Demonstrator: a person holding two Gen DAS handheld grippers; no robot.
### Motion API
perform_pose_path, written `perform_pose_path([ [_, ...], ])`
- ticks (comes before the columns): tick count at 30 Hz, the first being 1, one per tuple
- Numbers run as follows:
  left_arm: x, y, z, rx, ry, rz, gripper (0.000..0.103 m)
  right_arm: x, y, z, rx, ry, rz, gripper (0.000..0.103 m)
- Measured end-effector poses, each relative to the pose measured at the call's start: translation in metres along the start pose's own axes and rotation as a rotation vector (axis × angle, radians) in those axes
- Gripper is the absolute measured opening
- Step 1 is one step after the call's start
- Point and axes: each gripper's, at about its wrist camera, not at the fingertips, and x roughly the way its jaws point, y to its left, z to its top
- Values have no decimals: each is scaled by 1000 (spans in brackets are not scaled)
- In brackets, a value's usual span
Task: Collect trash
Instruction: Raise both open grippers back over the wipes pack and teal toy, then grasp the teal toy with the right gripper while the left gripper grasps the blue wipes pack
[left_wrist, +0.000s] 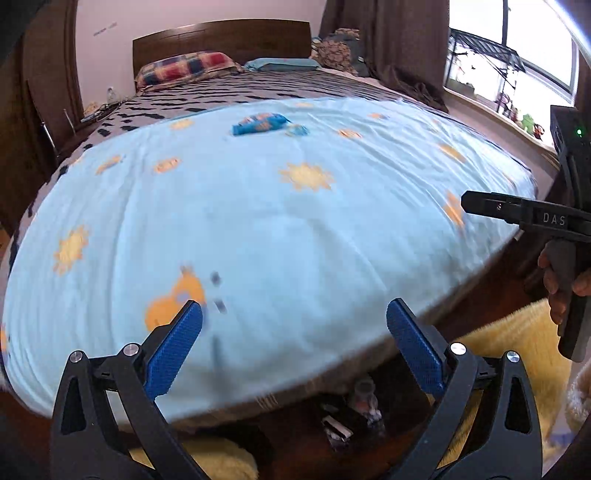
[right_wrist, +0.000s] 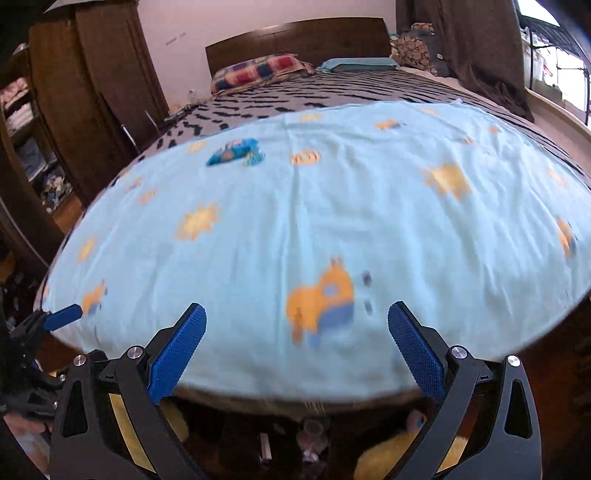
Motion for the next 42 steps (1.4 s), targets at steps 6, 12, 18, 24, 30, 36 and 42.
perform_pose_path([
  [6,30,24,37,-12,4,27,95,48,18,48,-21,-5,25,99],
  [12,63,51,74,-46,10,34,95,104,37,96,-33,23,57,82],
  [18,86,62,102,-37,7,46,95,161,54,128,-70,84,62,57],
  [24,109,64,125,-7,14,42,95,197,64,146,-86,130,63,48],
  [30,127,63,143,15,17,35,95,208,73,154,-154,131,26,30],
  [36,150,61,167,18,11,30,95,195,45,175,-110,58,5,30],
  [42,178,52,199,22,4,8,95,187,16,193,-87,29,-22,30],
])
